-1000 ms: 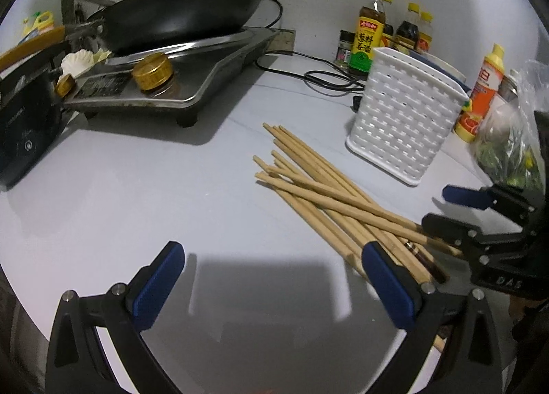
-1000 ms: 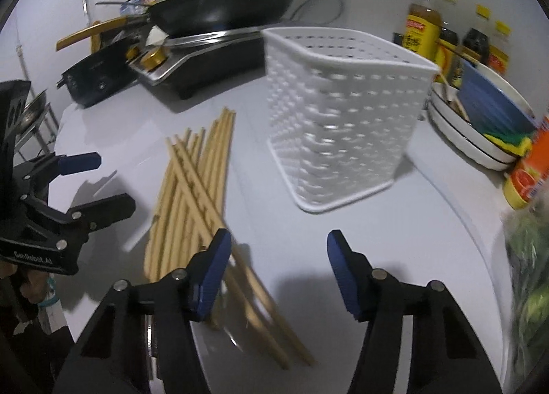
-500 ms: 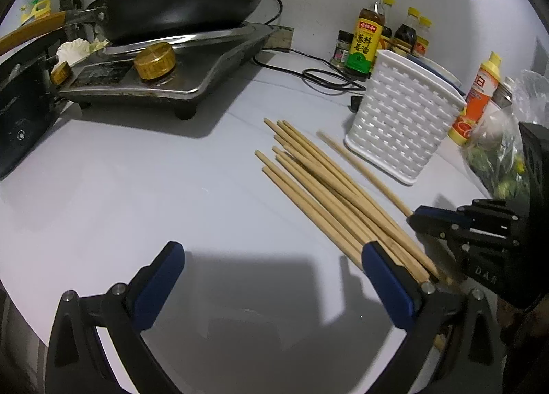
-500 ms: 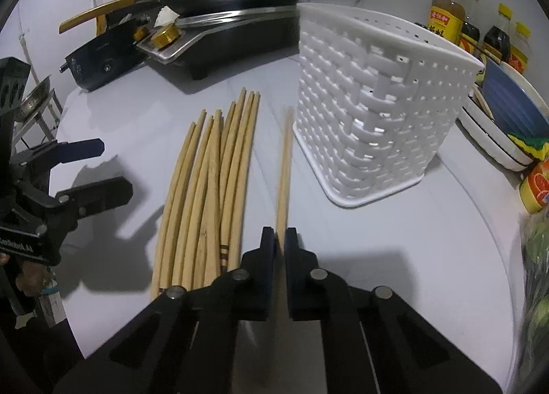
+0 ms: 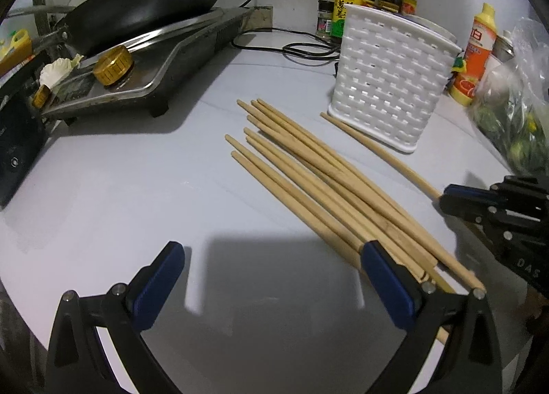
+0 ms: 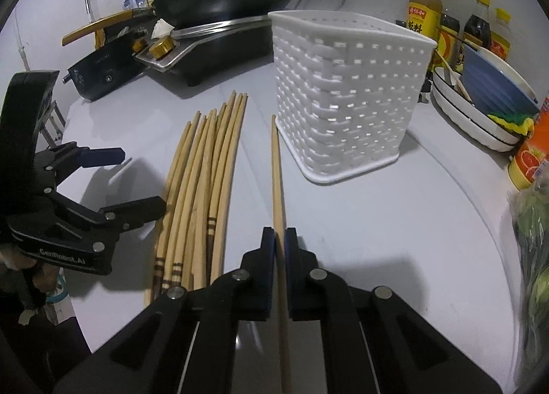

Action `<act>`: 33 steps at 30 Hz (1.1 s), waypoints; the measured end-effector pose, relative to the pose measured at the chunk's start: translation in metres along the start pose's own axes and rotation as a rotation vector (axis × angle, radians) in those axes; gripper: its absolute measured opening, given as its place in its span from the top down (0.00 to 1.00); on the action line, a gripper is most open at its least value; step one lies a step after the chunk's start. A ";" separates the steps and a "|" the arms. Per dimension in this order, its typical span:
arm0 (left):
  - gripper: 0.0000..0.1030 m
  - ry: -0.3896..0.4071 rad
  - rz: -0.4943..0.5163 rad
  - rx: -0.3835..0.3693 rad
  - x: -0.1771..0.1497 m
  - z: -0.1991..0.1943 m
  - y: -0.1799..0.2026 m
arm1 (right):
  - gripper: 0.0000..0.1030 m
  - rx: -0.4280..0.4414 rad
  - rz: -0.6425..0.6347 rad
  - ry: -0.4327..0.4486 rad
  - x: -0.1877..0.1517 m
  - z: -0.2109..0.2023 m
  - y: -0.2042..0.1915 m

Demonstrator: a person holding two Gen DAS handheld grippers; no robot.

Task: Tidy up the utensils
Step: 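Grasp a wooden chopstick with the left gripper while the right gripper holds its chopstick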

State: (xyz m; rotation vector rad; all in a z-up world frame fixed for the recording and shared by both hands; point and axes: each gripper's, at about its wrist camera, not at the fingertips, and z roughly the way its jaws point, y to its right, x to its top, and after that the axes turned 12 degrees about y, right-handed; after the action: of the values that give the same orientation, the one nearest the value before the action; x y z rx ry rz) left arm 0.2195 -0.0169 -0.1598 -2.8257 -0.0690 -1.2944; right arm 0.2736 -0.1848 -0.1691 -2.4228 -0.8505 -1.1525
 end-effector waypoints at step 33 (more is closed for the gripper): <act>0.07 -0.054 -0.009 -0.016 0.001 0.012 -0.018 | 0.63 0.048 0.021 0.012 0.015 0.023 0.008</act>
State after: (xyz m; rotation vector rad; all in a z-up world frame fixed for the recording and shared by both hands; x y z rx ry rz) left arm 0.2283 0.0019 -0.1669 -2.8769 -0.0726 -1.2265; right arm 0.3001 -0.1735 -0.1717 -2.3784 -0.8378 -1.1252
